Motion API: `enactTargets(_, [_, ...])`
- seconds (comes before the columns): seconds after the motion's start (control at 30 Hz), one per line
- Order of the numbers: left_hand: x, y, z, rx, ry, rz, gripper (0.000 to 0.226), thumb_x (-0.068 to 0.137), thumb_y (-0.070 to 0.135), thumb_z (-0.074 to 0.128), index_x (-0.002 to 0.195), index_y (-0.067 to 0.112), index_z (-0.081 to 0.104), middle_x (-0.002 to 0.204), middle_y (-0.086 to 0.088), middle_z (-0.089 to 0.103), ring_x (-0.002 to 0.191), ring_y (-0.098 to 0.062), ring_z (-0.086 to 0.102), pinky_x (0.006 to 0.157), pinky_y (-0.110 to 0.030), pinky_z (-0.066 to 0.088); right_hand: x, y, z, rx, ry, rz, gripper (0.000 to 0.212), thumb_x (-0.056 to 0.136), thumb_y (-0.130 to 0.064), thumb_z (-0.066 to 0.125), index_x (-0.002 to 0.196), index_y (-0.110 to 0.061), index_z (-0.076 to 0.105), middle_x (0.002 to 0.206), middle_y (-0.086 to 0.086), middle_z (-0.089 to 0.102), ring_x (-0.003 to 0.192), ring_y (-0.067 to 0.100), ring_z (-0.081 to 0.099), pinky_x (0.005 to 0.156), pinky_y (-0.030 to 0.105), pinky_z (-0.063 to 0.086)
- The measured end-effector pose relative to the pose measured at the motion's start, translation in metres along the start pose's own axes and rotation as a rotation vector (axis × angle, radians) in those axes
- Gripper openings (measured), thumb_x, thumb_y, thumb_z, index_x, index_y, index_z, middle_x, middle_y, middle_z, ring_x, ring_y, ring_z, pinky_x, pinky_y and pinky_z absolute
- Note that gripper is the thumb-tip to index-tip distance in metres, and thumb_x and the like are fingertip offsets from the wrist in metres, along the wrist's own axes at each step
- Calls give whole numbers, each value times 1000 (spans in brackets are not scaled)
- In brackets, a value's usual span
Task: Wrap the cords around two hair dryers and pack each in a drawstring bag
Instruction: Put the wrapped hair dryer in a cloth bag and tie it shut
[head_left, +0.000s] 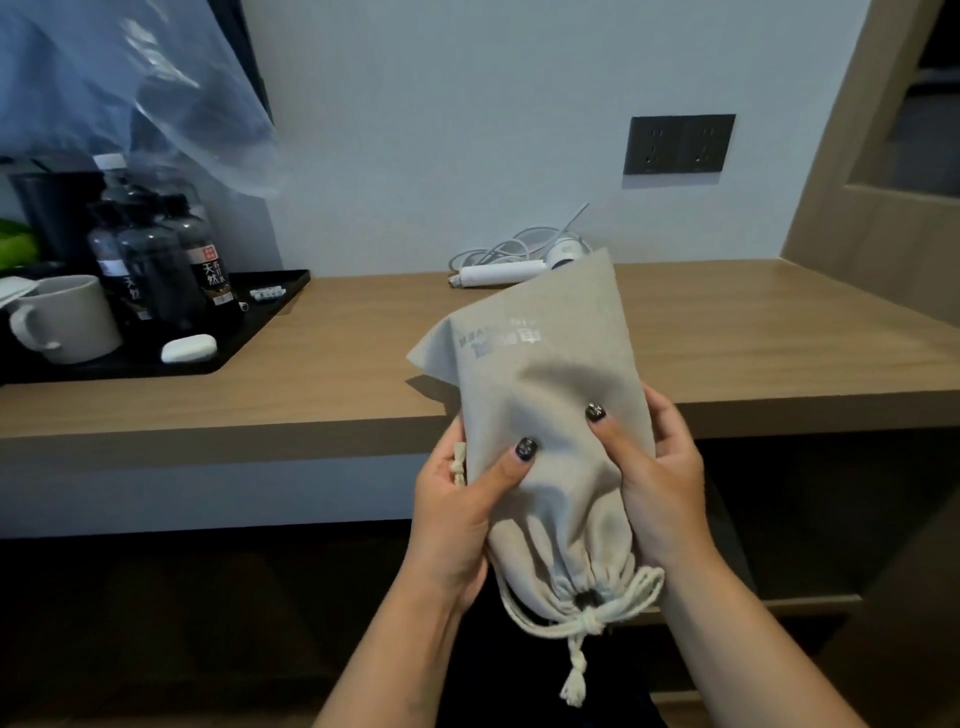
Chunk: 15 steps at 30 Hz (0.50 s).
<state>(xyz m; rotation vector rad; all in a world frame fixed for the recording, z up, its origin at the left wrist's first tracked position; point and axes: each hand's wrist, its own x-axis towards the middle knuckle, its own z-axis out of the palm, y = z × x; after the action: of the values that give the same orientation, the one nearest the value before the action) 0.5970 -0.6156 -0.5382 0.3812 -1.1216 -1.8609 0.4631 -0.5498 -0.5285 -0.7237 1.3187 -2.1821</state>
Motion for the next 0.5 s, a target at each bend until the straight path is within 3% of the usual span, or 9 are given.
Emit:
enactTargets(0.13, [-8, -7, 28, 140, -148, 10, 76, 77, 2, 74, 143, 23, 44, 128, -11, 64, 118, -29, 62, 97, -45, 51, -11, -14, -25, 74, 84, -15, 46, 82, -2, 69, 124, -16, 56, 107, 9, 72, 95, 19, 71, 77, 29, 59])
enactTargets(0.27, [-7, -20, 56, 262, -233, 44, 83, 79, -2, 74, 148, 27, 37, 135, -6, 60, 124, -25, 57, 105, -51, 44, -18, -30, -54, 179, 118, 49, 51, 78, -16, 72, 126, -15, 58, 111, 11, 71, 102, 26, 69, 86, 43, 55])
enactTargets(0.4, [-6, -40, 80, 402, -270, 39, 88, 74, 1, 80, 146, 29, 40, 133, 3, 62, 123, -14, 58, 99, -36, 51, -18, -32, -93, 394, 86, 186, 42, 83, -21, 66, 124, -13, 61, 108, 13, 70, 99, 27, 70, 81, 43, 56])
enactTargets(0.5, [-2, -63, 95, 508, -311, 23, 87, 70, -10, 79, 144, 22, 45, 129, 5, 64, 119, -9, 59, 96, -28, 52, -14, -23, -128, 488, 110, 266, 60, 80, -29, 74, 135, -15, 53, 126, 15, 63, 110, 29, 65, 84, 45, 55])
